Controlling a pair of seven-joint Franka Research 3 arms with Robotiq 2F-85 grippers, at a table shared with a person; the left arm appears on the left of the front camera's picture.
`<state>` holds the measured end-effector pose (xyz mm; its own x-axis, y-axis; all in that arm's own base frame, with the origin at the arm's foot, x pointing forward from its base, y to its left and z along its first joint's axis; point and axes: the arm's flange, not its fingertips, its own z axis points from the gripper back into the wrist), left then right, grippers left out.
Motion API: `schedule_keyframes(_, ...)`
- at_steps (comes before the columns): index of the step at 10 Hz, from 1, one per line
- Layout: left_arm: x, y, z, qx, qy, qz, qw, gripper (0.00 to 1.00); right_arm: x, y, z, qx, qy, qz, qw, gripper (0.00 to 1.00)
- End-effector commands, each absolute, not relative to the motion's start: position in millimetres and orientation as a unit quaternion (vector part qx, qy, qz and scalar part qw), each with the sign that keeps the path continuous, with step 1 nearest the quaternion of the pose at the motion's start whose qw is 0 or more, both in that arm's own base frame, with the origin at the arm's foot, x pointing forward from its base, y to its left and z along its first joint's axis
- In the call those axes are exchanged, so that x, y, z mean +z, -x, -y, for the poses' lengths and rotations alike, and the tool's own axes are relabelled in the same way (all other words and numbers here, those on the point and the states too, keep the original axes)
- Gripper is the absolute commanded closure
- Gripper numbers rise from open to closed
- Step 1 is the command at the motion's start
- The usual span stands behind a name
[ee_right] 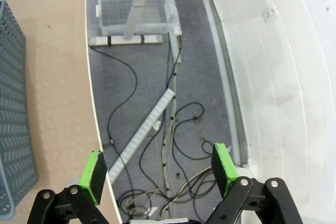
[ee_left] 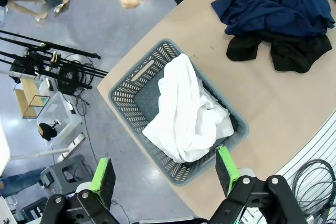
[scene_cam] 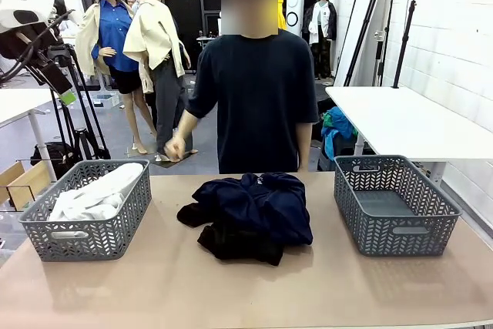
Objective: Sort the tops and bottoms.
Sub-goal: Lift clothes from the center of the table with your right hand.
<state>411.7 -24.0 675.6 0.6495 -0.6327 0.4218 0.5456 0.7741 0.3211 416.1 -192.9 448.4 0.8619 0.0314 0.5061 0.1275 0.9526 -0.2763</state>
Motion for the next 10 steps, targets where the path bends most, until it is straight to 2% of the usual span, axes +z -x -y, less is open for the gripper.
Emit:
schedule_keyframes(1, 677.4, -403.9, 25.6, -0.343, -0.110, 0.259, 0.896, 0.00, 448.7, -417.4, 191.8, -0.023, 0.154, 0.260, 0.953, 0.00)
schedule_keyframes(2, 663.3, -401.9, 4.5, -0.308, -0.138, 0.231, 0.912, 0.00, 448.7, -417.4, 191.8, -0.023, 0.154, 0.260, 0.953, 0.00)
schedule_keyframes(4, 637.6, -366.5, -73.2, -0.184, -0.132, 0.201, 0.953, 0.00, 448.7, -417.4, 191.8, -0.023, 0.154, 0.260, 0.953, 0.00)
schedule_keyframes(5, 629.0, -353.6, -95.5, -0.154, -0.129, 0.188, 0.961, 0.00, 448.7, -417.4, 191.8, -0.023, 0.154, 0.260, 0.953, 0.00)
schedule_keyframes(7, 617.3, -343.5, -112.7, -0.140, -0.121, 0.181, 0.966, 0.00, 448.3, -416.0, 193.2, -0.026, 0.152, 0.261, 0.953, 0.00)
schedule_keyframes(9, 615.8, -350.3, -111.5, -0.142, -0.103, 0.190, 0.966, 0.00, 485.1, -442.4, 153.7, 0.007, 0.131, 0.308, 0.942, 0.00)
schedule_keyframes(10, 615.7, -339.6, -130.3, -0.144, -0.111, 0.178, 0.967, 0.00, 509.6, -458.0, 125.0, 0.038, 0.119, 0.341, 0.932, 0.00)
